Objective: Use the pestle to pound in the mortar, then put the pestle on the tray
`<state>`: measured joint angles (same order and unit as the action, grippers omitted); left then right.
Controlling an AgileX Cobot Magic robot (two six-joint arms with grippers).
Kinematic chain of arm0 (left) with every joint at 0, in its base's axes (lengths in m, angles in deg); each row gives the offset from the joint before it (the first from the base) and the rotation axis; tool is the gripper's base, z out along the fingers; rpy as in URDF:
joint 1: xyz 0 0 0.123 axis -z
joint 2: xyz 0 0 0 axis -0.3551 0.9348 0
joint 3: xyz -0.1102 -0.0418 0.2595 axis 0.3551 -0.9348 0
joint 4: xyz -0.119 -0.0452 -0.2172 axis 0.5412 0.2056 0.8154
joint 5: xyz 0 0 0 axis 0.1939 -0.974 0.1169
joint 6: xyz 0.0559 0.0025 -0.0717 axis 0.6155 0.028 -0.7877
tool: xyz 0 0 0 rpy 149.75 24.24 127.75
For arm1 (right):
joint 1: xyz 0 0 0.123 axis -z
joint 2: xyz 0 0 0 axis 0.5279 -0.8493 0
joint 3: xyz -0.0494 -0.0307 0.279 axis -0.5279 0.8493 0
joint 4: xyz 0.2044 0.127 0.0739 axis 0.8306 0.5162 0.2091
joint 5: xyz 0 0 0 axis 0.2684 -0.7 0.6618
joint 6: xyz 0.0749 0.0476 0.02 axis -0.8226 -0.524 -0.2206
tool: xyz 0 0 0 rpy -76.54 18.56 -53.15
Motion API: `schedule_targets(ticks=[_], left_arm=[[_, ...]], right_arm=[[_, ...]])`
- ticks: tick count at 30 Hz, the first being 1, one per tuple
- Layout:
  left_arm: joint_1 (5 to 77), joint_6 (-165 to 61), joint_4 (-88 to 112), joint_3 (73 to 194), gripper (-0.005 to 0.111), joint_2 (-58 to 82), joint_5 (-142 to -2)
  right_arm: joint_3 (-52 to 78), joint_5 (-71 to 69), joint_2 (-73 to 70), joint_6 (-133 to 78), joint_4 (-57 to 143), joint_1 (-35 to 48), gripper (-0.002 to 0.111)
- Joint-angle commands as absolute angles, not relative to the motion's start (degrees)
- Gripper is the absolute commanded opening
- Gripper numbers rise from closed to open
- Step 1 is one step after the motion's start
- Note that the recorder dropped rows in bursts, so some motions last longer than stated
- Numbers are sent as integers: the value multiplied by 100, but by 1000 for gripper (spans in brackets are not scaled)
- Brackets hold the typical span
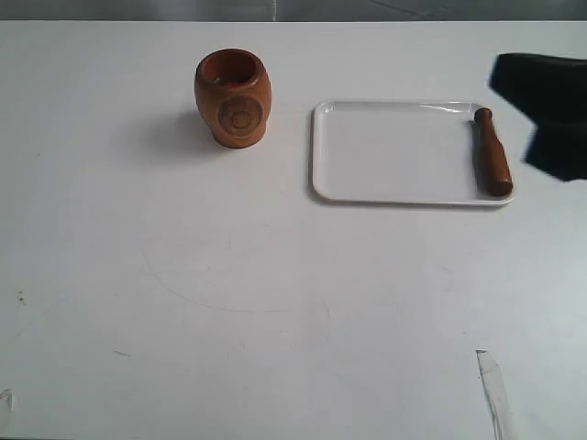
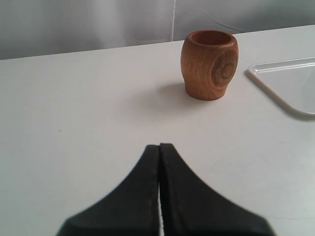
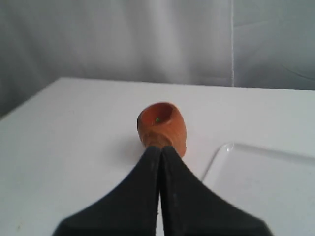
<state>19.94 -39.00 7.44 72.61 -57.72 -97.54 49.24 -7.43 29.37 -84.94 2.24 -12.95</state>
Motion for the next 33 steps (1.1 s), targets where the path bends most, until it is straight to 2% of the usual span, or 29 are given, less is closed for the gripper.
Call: schedule_targets(ticks=[1,7,12,23,29,33], left_arm=[[2038,-3947,786,7258,0,-5779,-9737],[2038,-3947,786,7258,0,-5779,-9737],[2038,-3947,786,7258,0,-5779,-9737],[2038,-3947,786,7258,0,-5779,-9737],[2038,-3947,786,7258,0,-5779,-9737],[2038,-3947,786,7258,0,-5779,-9737]], right_arm=[[5538,-886,4382,-8520,679,-907,0],[6642,-846,6094,-8508,748,-334,0],[7179,-846,6833,-8508,748,71,0],[7752,-746,7044,-8517,748,1125,0],[7752,-869,7044,-8458,816,1127,0],[7752,-372,7044,-8458,1089,1127,0]])
